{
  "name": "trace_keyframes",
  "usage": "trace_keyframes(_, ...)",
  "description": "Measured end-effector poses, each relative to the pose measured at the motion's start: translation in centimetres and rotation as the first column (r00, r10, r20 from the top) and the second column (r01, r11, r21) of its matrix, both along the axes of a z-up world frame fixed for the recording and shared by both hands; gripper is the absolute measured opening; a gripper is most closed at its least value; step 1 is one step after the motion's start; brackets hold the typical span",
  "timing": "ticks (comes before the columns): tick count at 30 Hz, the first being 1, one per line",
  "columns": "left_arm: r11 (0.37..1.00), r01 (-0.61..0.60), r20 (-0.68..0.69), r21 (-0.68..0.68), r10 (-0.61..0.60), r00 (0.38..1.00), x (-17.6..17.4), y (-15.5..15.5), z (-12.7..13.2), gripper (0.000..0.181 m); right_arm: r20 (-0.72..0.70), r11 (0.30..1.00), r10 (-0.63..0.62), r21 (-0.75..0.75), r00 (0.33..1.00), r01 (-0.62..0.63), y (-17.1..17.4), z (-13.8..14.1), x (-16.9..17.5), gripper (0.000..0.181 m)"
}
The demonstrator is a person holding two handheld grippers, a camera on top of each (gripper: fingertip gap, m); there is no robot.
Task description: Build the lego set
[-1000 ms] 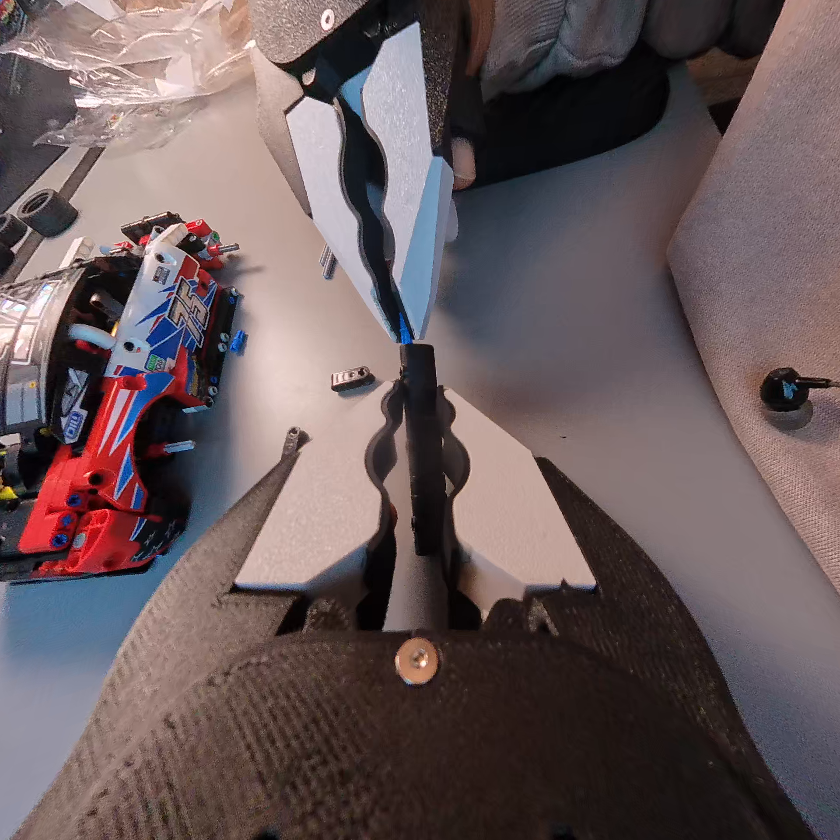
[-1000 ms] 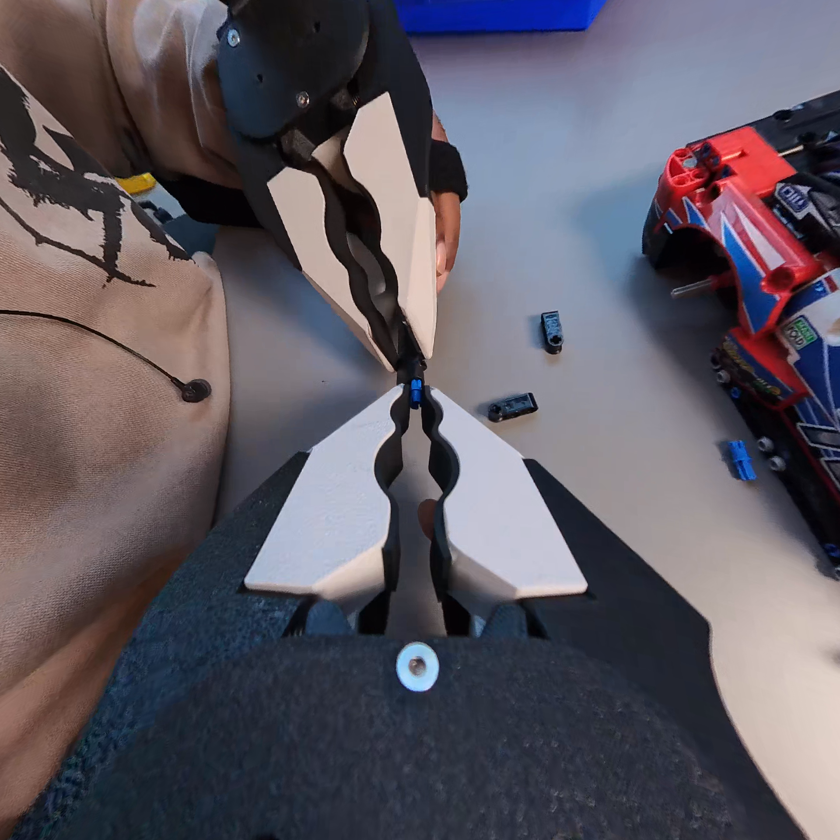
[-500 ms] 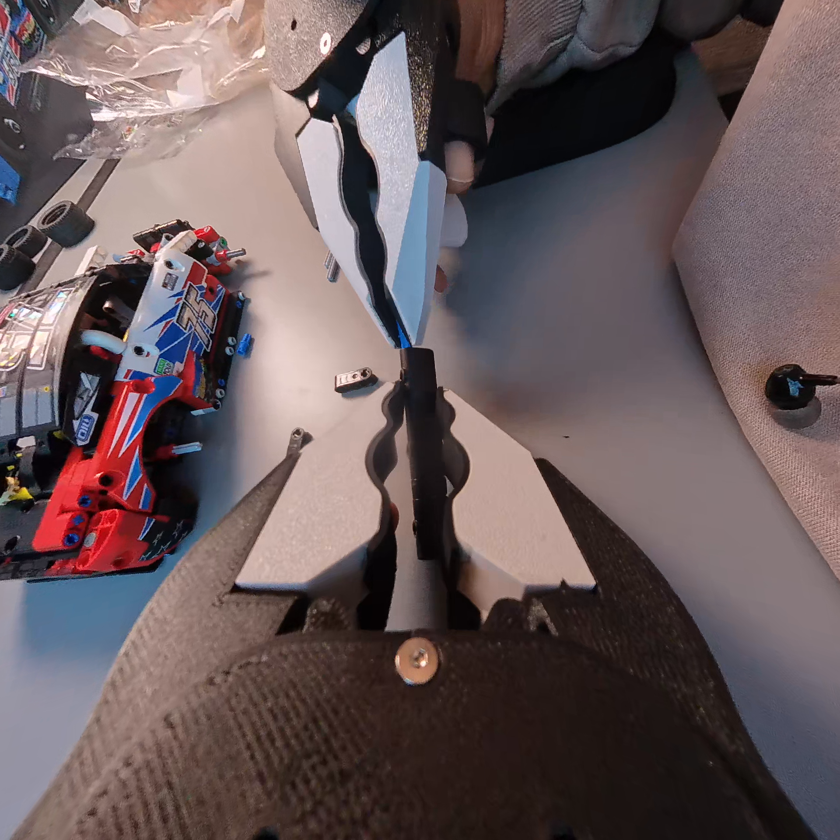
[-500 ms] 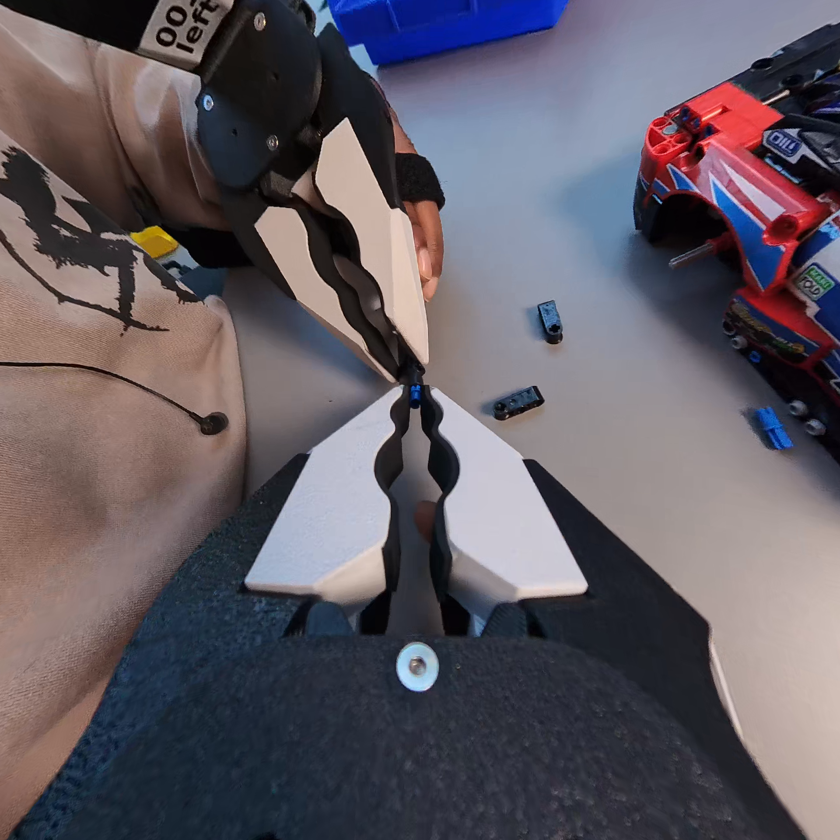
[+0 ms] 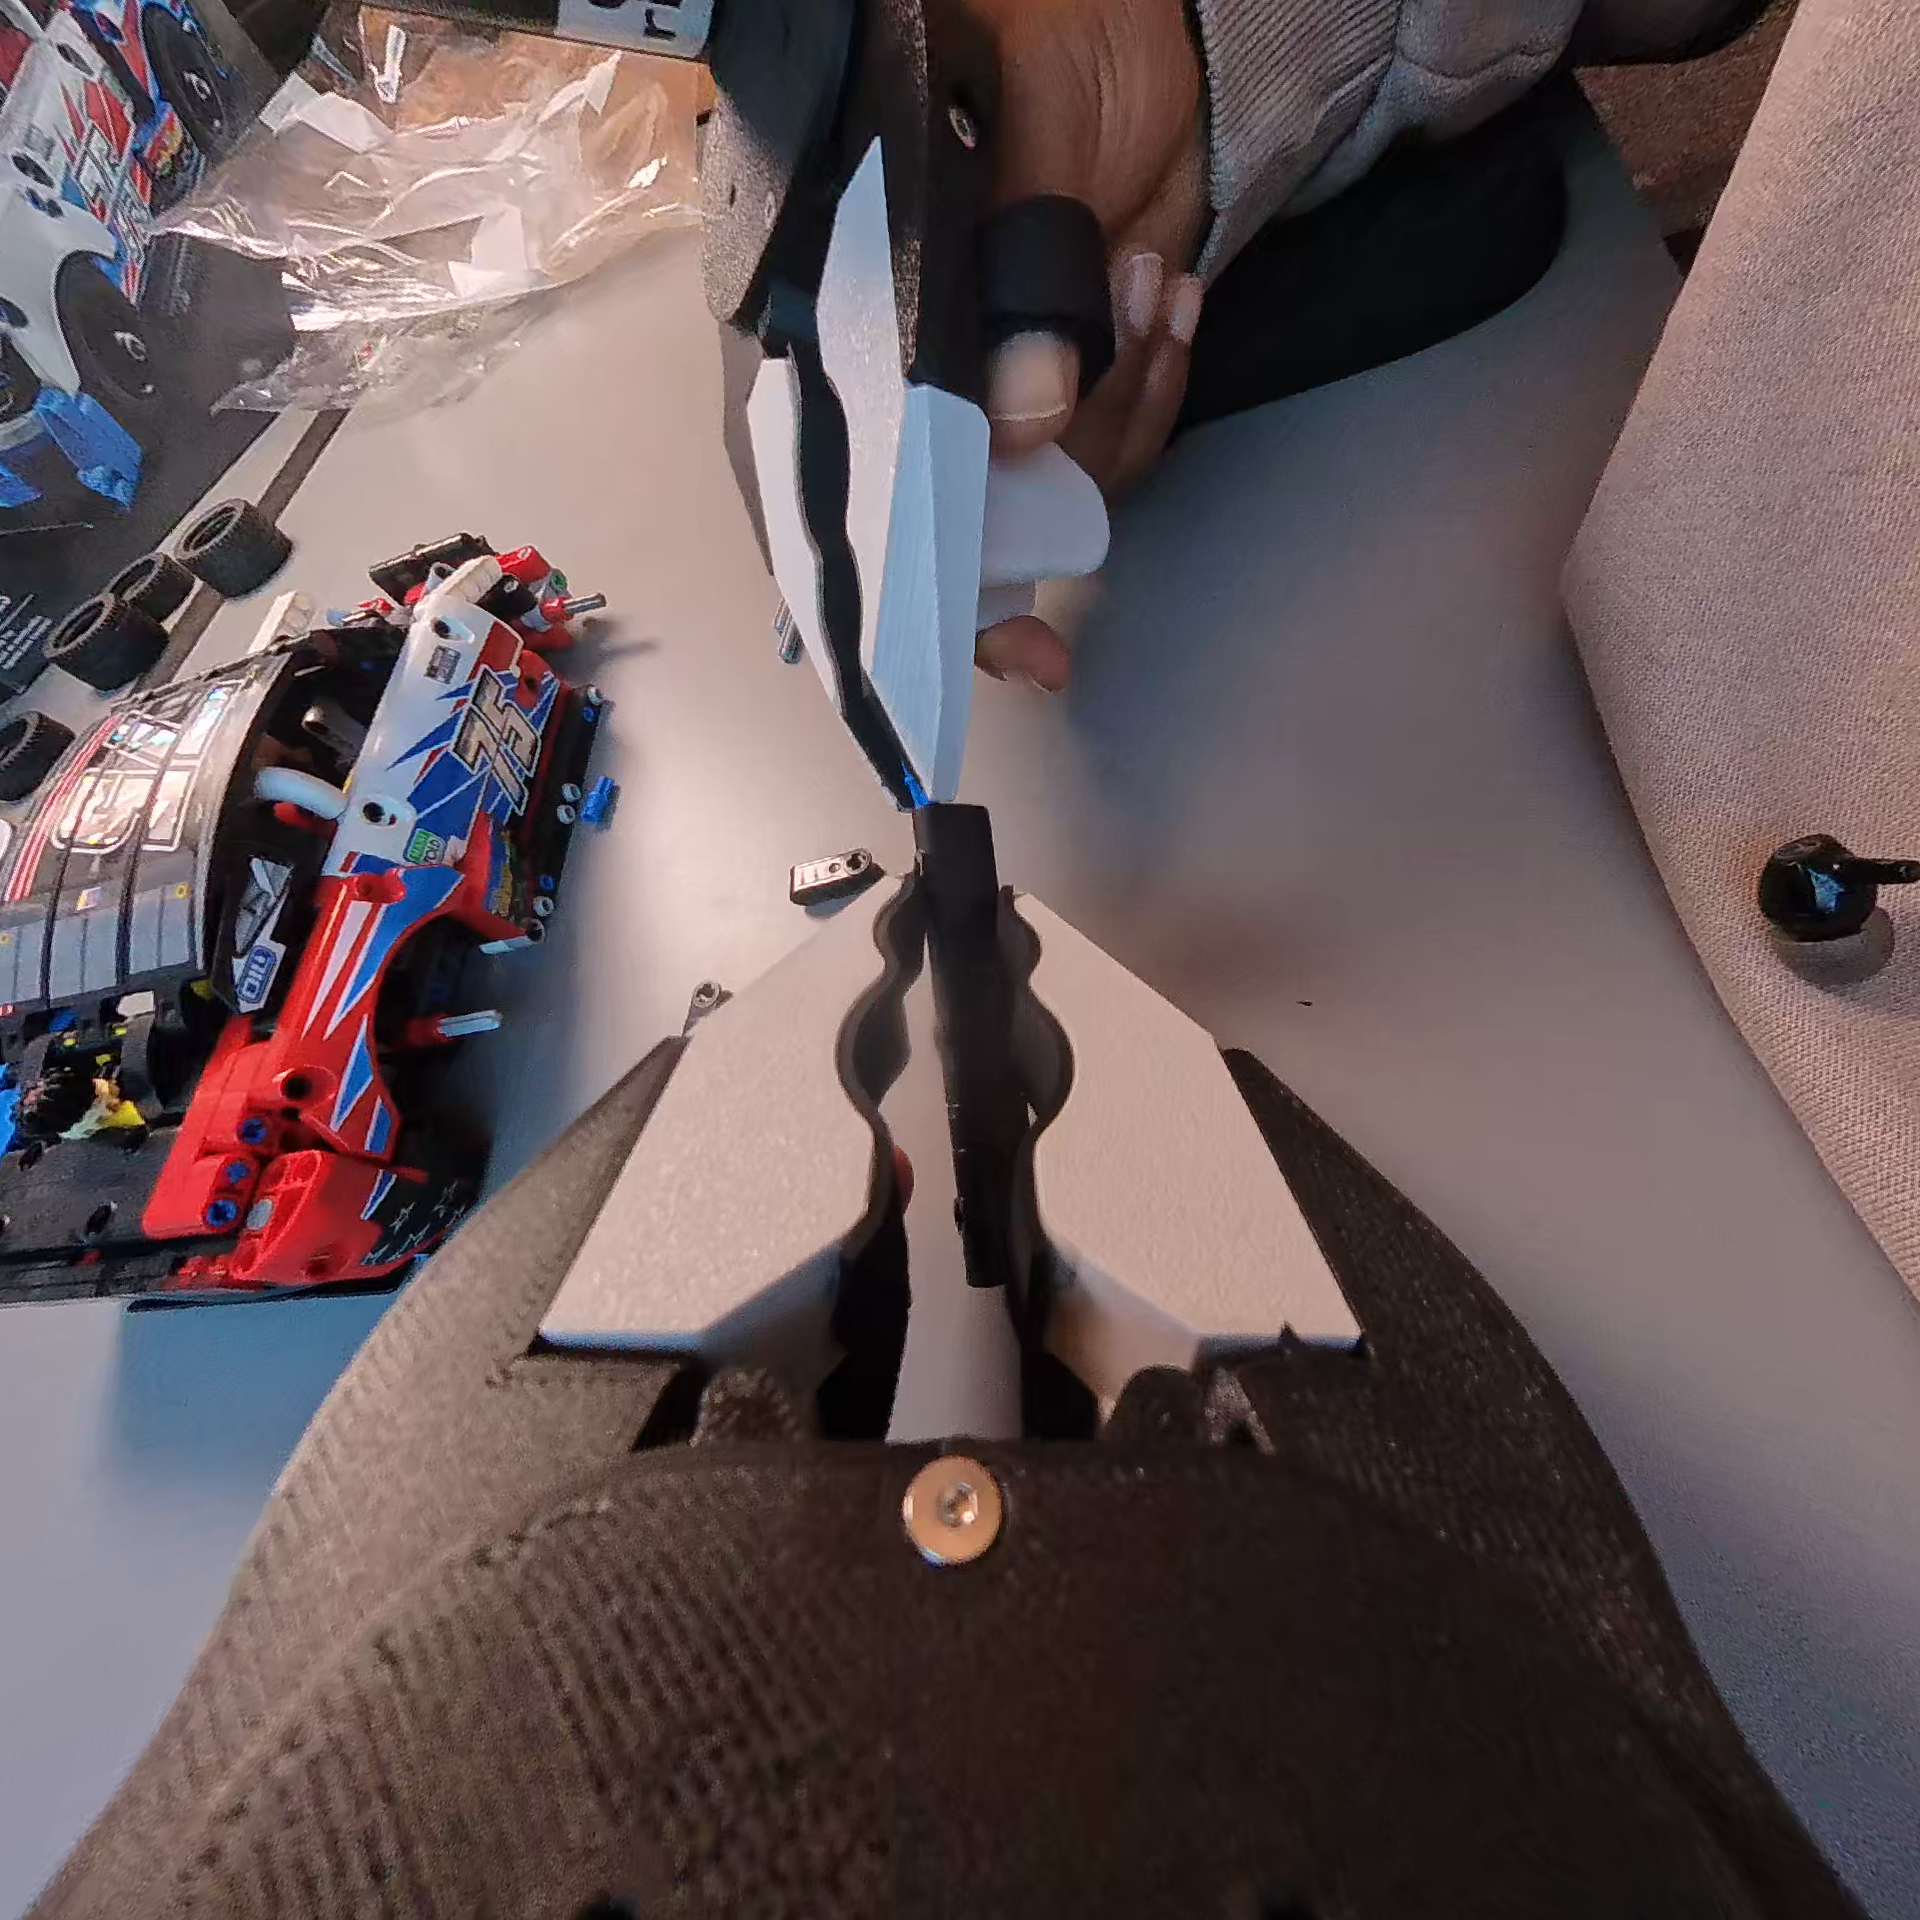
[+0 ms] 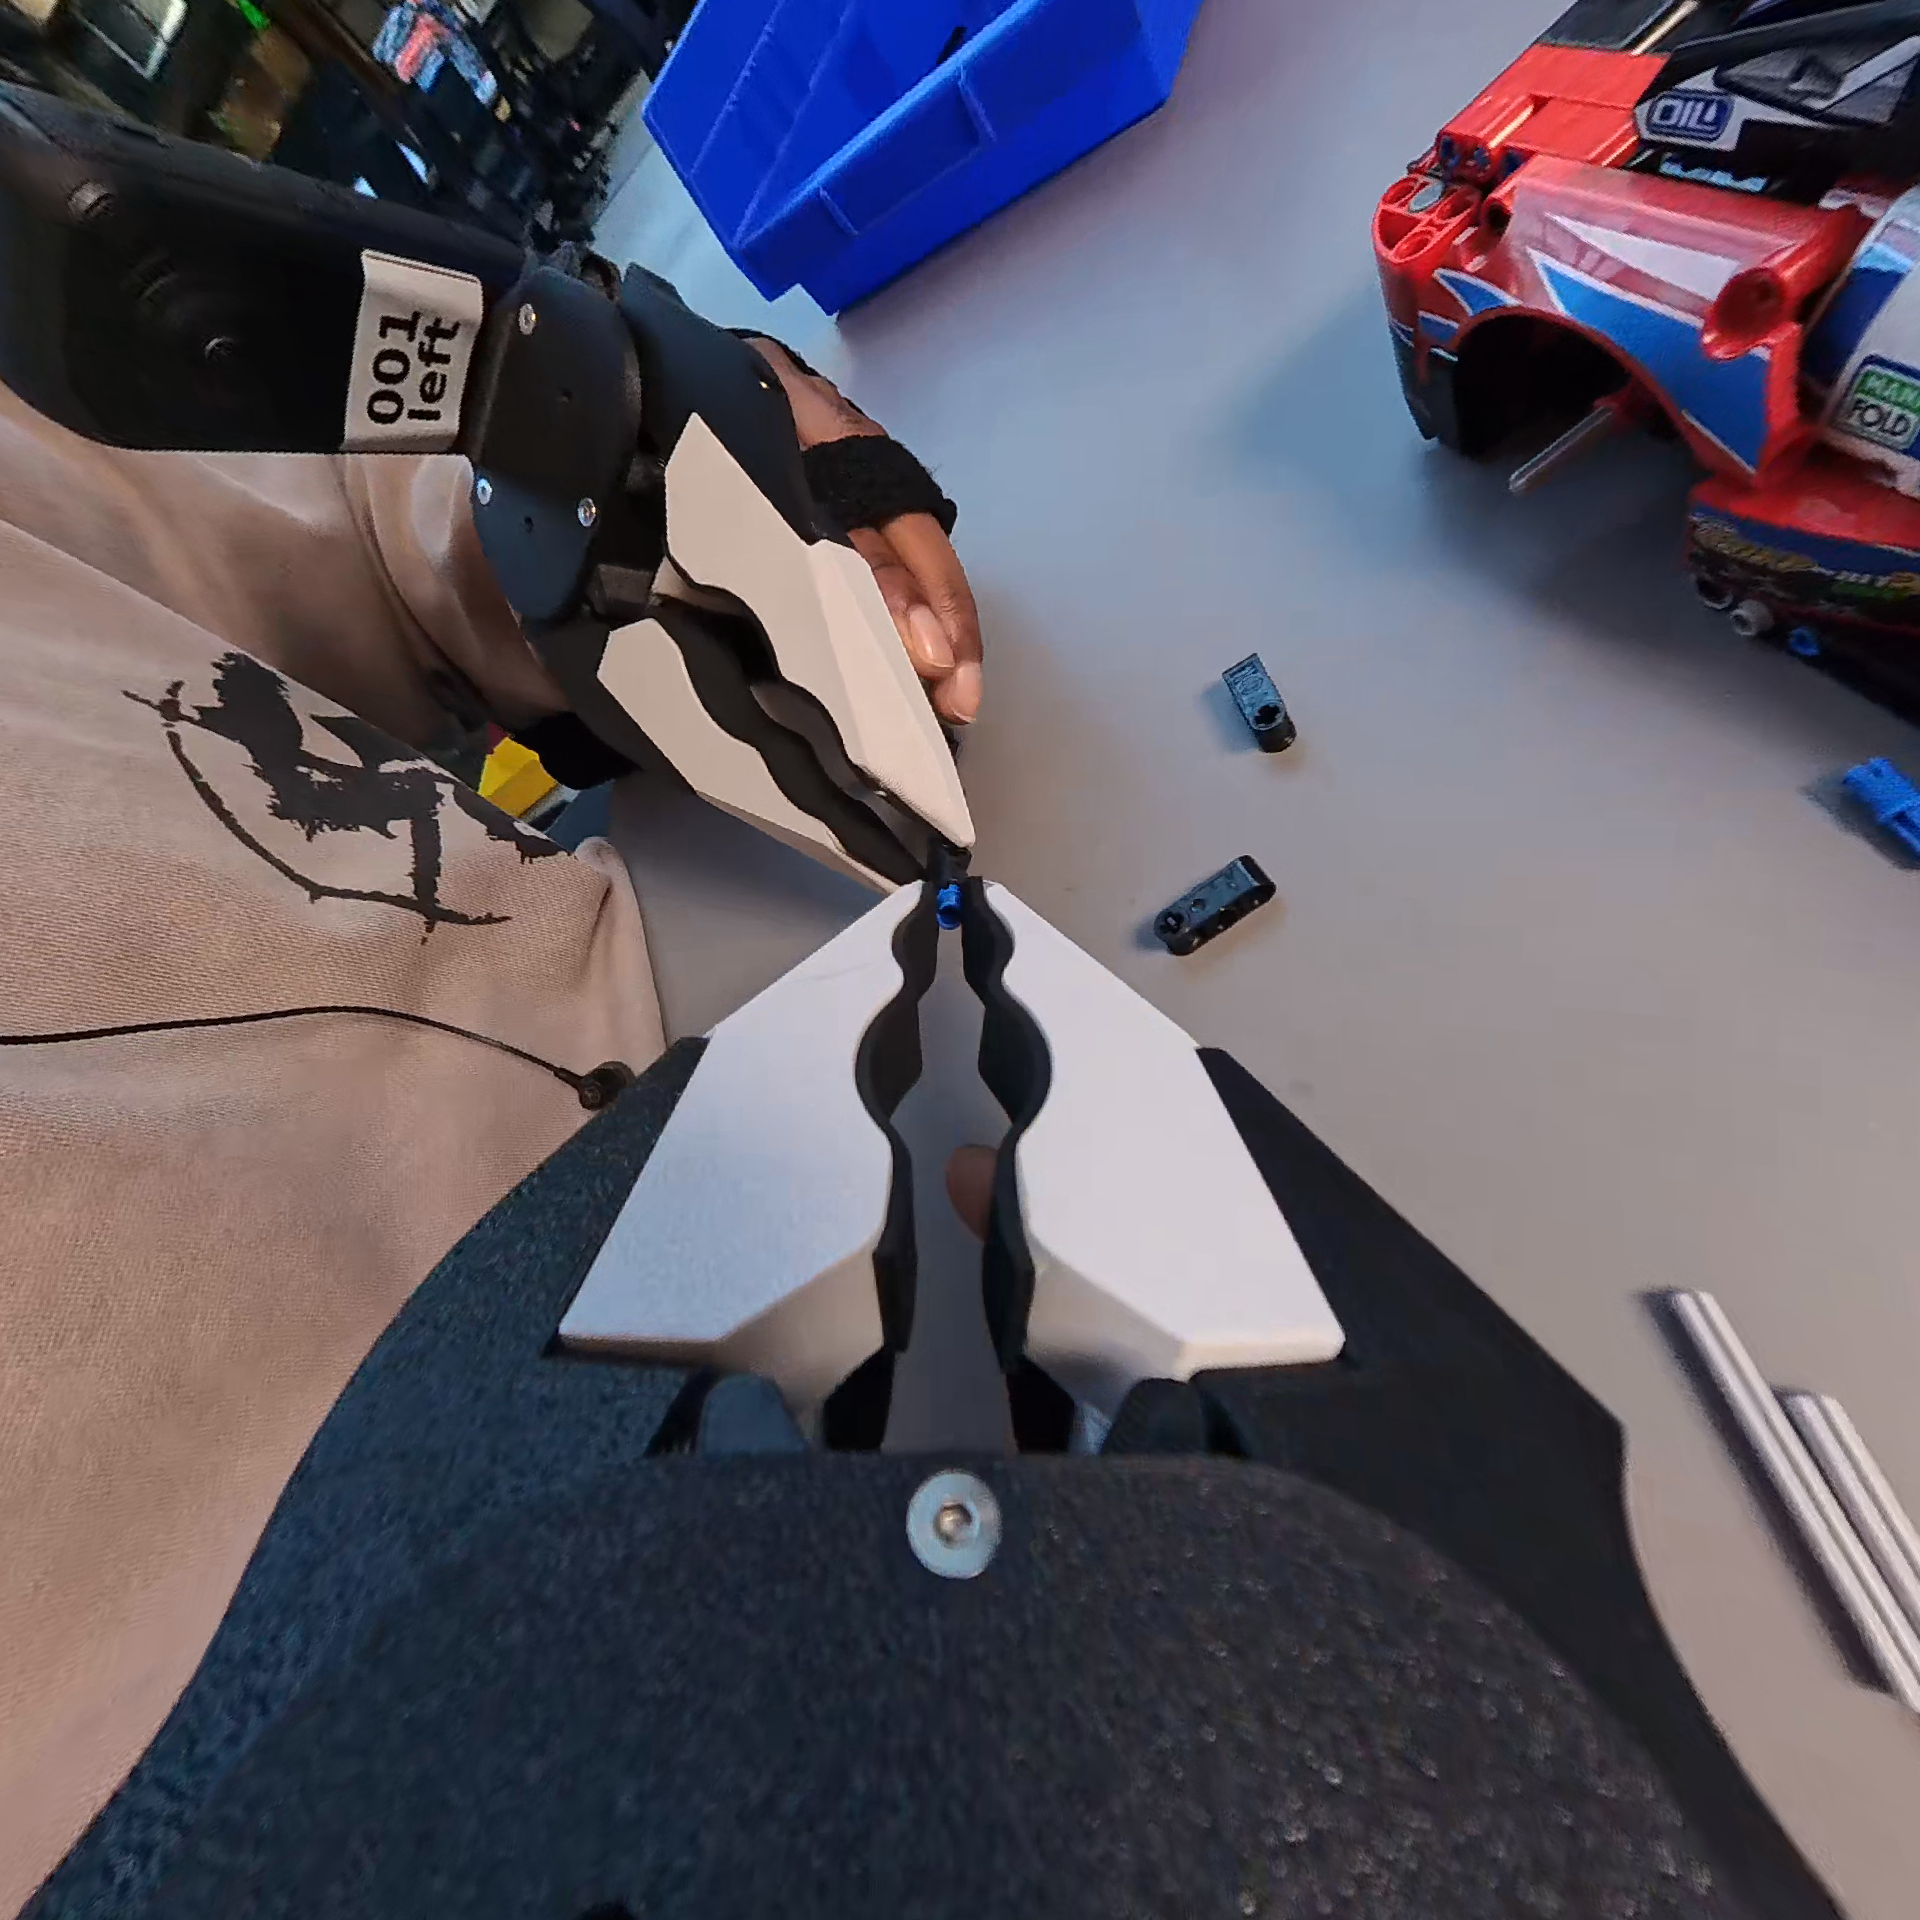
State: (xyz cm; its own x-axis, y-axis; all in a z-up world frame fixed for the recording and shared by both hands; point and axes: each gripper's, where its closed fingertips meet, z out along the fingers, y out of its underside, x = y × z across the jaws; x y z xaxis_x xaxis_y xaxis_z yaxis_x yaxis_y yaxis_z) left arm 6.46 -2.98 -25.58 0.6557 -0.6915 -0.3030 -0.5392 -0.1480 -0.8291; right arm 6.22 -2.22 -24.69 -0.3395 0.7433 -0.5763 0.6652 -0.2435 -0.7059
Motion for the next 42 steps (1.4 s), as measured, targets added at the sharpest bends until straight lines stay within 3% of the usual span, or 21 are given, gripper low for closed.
trace_keyframes(4, 1.0, -0.014, 0.01, 0.007, 0.014, 1.0, -0.1, 0.1, 0.2, 0.005, -0.004, 0.997, -0.071, -0.037, 0.997, 0.071, 0.0, 0.0, -0.1, 0.001)
trace_keyframes(6, 0.997, 0.037, 0.182, 0.066, -0.048, 0.982, 2.2, 0.1, 3.1, 0.0, 0.058, 0.997, 0.031, -0.077, 0.998, -0.026, -3.5, -1.4, 0.4, 0.002)
trace_keyframes(7, 0.992, 0.029, 0.08, 0.121, -0.039, 0.996, 2.6, 0.7, 2.9, 0.0, 0.029, 0.999, 0.025, -0.041, 0.999, -0.024, -4.6, -1.3, -0.2, 0.001)
trace_keyframes(8, 0.988, 0.017, -0.004, 0.154, -0.017, 1.0, 1.6, 1.0, 3.0, 0.0, -0.021, 0.999, -0.017, 0.037, 1.0, 0.018, -3.9, -1.1, -1.0, 0.001)
trace_keyframes(11, 0.991, -0.092, 0.096, 0.094, 0.083, 0.992, -3.0, 0.2, 3.4, 0.0, -0.02, 0.99, -0.123, 0.073, 0.992, 0.124, 0.5, -0.9, -0.6, 0.002)
trace_keyframes(13, 0.987, -0.143, 0.142, 0.079, 0.131, 0.981, -4.3, 0.1, 3.5, 0.0, -0.009, 0.99, -0.103, 0.093, 0.995, 0.104, 0.2, -0.9, -0.2, 0.002)
trace_keyframes(17, 0.991, -0.136, 0.225, 0.015, 0.13, 0.966, -6.5, -0.2, 4.6, 0.005, -0.023, 0.989, -0.099, 0.111, 0.995, 0.1, 0.3, -1.1, -0.9, 0.002)
trace_keyframes(20, 0.99, -0.019, 0.253, -0.139, 0.054, 0.966, -7.0, -2.3, 4.0, 0.018, -0.041, 0.99, -0.09, 0.108, 0.995, 0.094, 0.1, -1.0, -1.0, 0.002)
trace_keyframes(23, 0.959, 0.107, 0.186, -0.264, -0.058, 0.981, -6.4, -4.8, 2.4, 0.028, -0.059, 0.991, -0.078, 0.102, 0.995, 0.084, 0.1, -0.6, -0.9, 0.002)
trace_keyframes(29, 0.821, 0.27, -0.041, -0.502, -0.335, 0.941, -4.8, -8.1, -1.8, 0.04, -0.1, 0.991, -0.045, 0.124, 0.994, 0.057, -0.4, 0.1, -0.6, 0.002)
trace_keyframes(32, 0.785, 0.286, -0.16, -0.549, -0.434, 0.887, -5.2, -7.9, -3.2, 0.045, -0.113, 0.991, -0.035, 0.126, 0.993, 0.05, -0.7, 0.2, -0.4, 0.002)
trace_keyframes(35, 0.773, 0.317, -0.161, -0.55, -0.471, 0.868, -5.2, -7.4, -3.2, 0.042, -0.13, 0.993, -0.032, 0.11, 0.991, 0.046, -0.7, 0.5, -0.1, 0.002)
trace_keyframes(39, 0.763, 0.329, -0.148, -0.557, -0.48, 0.865, -5.2, -7.5, -3.2, 0.018, -0.154, 0.995, -0.03, 0.091, 0.988, 0.044, -0.6, 1.1, 0.0, 0.002)
trace_keyframes(42, 0.785, 0.298, -0.157, -0.544, -0.444, 0.882, -5.1, -7.4, -3.2, 0.017, -0.17, 0.996, -0.02, 0.081, 0.985, 0.034, -0.8, 1.3, 0.0, 0.002)
